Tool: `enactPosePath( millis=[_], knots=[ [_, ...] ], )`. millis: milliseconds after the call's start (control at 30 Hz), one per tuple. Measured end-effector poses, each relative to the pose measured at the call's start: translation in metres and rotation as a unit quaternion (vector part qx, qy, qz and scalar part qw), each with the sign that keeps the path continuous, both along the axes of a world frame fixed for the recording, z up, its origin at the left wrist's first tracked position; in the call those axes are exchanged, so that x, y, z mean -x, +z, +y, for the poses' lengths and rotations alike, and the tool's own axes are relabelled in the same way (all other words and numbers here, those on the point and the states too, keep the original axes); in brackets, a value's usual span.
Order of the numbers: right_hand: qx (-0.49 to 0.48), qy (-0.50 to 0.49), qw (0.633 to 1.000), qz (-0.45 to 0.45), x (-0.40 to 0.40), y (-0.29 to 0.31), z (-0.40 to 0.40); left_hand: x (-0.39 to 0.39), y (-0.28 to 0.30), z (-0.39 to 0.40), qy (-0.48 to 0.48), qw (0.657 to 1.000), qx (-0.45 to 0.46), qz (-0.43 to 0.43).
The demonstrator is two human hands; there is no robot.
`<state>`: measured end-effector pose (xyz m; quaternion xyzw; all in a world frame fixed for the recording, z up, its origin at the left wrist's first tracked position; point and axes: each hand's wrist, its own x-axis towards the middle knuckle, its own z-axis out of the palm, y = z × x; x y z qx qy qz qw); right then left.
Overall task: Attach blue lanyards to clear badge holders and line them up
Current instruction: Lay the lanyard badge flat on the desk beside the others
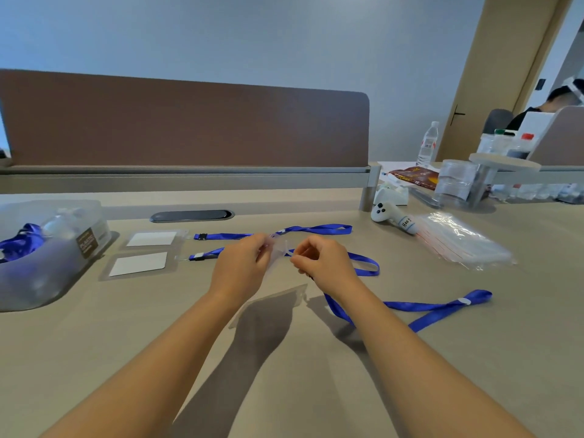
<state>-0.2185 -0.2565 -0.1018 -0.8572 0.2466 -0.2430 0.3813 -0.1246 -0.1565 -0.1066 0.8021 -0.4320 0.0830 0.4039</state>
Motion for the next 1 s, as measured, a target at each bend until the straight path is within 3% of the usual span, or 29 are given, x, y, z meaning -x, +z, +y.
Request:
enactPosePath(
  millis=[367, 500, 667, 833, 1000],
  knots=[
    [0.098, -0.013, 0.995, -0.022, -0.015, 0.003, 0.018, -0.012, 0.004, 0.024, -0.005, 1.000, -0.016, -0.014],
    [0.094, -0.004, 0.995, -0.034, -0.022, 0.006, 0.026, -0.013, 0.005, 0.029, -0.021, 0.999, -0.023, -0.017],
    [-0.087, 0.044, 0.992, -0.077, -0.030, 0.007, 0.034, -0.020, 0.007, 0.040, -0.018, 0.999, -0.015, -0.027],
    [-0.281, 0.101, 0.946, -0.123, -0.037, 0.010, 0.040, -0.030, 0.003, 0.052, -0.025, 0.998, -0.013, -0.055],
    [-0.346, 0.104, 0.924, -0.127, -0.046, 0.014, 0.047, -0.031, 0.004, 0.061, -0.014, 0.997, 0.022, -0.067]
  ],
)
